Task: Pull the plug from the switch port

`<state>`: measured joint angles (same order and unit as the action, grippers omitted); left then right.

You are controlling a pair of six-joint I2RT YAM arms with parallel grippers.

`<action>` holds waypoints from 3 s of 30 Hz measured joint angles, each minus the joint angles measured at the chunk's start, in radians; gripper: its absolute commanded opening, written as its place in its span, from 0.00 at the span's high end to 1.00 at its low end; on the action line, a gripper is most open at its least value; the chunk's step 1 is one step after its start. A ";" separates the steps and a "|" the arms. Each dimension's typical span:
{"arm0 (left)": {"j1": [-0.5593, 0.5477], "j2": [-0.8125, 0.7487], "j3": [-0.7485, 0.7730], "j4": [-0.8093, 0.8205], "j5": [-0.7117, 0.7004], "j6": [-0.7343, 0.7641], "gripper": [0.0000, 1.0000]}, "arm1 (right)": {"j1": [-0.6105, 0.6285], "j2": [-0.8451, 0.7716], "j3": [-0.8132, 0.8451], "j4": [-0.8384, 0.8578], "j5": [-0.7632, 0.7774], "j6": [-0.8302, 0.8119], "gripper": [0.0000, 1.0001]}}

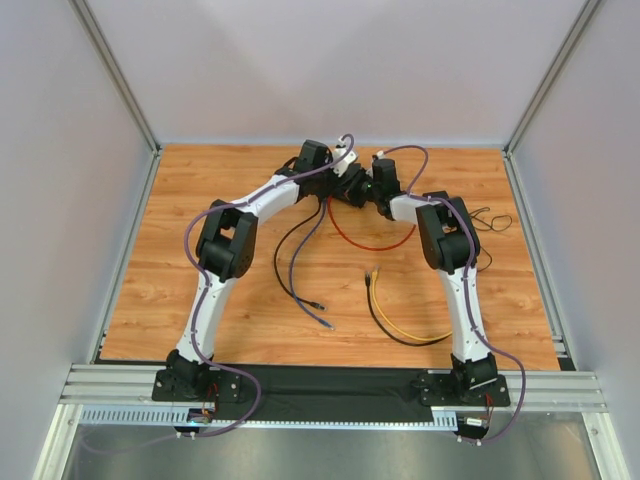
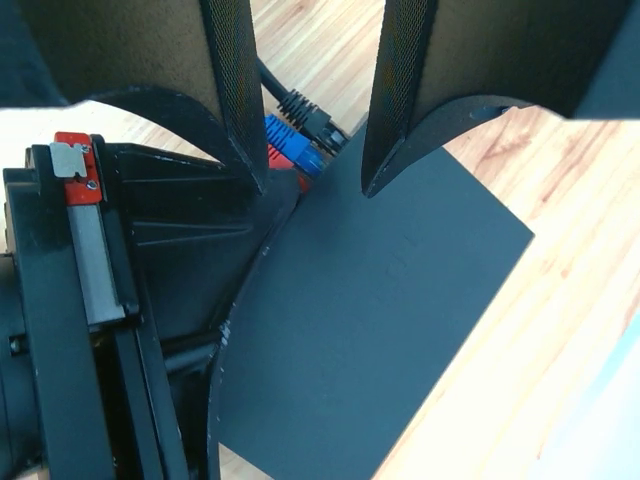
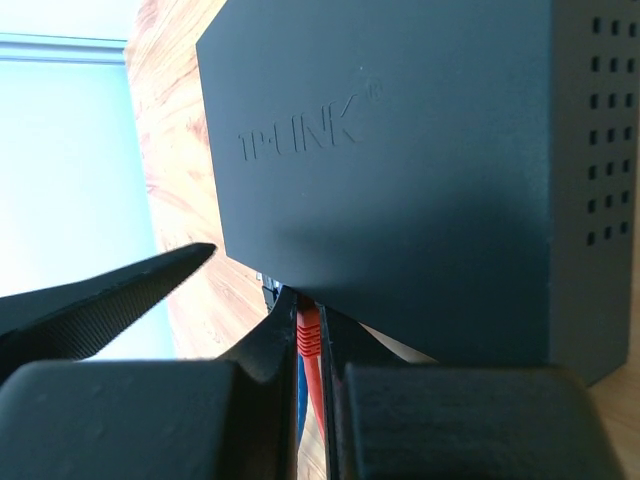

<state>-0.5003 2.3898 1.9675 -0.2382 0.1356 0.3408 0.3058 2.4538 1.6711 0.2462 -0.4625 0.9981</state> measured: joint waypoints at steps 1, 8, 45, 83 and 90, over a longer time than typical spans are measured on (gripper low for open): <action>-0.002 0.000 0.005 -0.003 -0.004 0.003 0.50 | -0.001 0.000 -0.002 0.003 -0.001 0.000 1.00; -0.001 0.017 0.044 -0.020 -0.051 0.014 0.50 | -0.002 0.000 -0.009 0.017 -0.005 0.002 1.00; 0.005 0.093 0.184 -0.189 -0.055 0.027 0.53 | -0.008 0.000 -0.035 0.059 -0.030 0.035 1.00; -0.031 0.186 0.386 -0.373 -0.093 0.032 0.52 | -0.002 -0.079 -0.171 0.105 0.026 0.050 1.00; -0.035 0.186 0.386 -0.374 -0.095 0.032 0.52 | 0.006 -0.101 -0.175 0.066 0.067 -0.006 1.00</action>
<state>-0.5358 2.5755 2.3539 -0.6125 0.0406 0.3733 0.3122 2.3531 1.4963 0.3119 -0.3958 0.9924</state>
